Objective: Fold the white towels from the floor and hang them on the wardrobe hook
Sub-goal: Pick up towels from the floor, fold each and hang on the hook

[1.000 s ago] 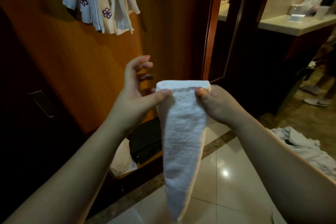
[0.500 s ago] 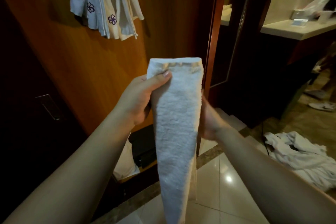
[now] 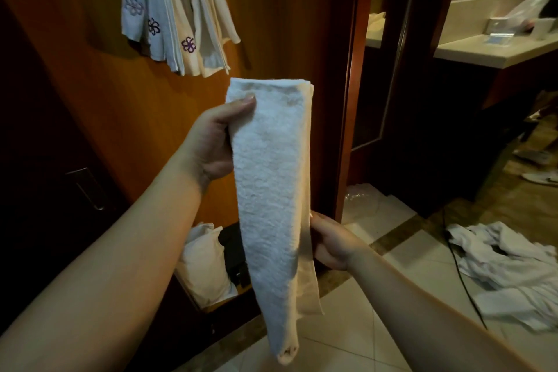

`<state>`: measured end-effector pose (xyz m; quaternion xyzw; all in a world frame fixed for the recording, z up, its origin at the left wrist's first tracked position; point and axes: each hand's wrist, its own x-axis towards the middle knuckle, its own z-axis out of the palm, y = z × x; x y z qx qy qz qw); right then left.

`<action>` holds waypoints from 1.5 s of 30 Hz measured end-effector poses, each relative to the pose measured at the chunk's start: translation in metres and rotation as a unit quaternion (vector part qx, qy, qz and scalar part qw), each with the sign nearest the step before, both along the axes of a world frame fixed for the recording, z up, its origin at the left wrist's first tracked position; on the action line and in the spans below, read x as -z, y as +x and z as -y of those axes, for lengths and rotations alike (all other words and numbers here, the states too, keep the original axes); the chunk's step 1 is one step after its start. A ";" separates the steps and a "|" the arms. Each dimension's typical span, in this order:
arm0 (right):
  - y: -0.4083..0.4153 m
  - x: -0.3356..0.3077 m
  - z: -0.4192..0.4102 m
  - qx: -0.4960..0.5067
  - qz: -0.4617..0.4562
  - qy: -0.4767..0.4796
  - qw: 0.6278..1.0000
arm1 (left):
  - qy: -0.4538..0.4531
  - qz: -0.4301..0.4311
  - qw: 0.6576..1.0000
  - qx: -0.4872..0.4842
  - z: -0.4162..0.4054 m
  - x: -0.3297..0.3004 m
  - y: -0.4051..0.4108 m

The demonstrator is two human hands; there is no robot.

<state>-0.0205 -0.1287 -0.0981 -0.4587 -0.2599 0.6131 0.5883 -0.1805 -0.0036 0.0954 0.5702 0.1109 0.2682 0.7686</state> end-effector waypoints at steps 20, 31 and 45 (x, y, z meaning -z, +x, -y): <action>-0.013 -0.040 0.006 0.183 0.374 0.103 0.903 | -0.005 0.024 0.988 -0.153 -0.003 -0.012 0.006; 0.001 -0.035 0.002 0.055 0.263 0.094 0.959 | 0.009 0.019 0.993 -0.118 0.003 -0.018 0.007; -0.005 -0.073 0.024 0.214 0.374 0.206 0.878 | -0.064 0.086 0.994 -0.010 0.001 -0.035 0.000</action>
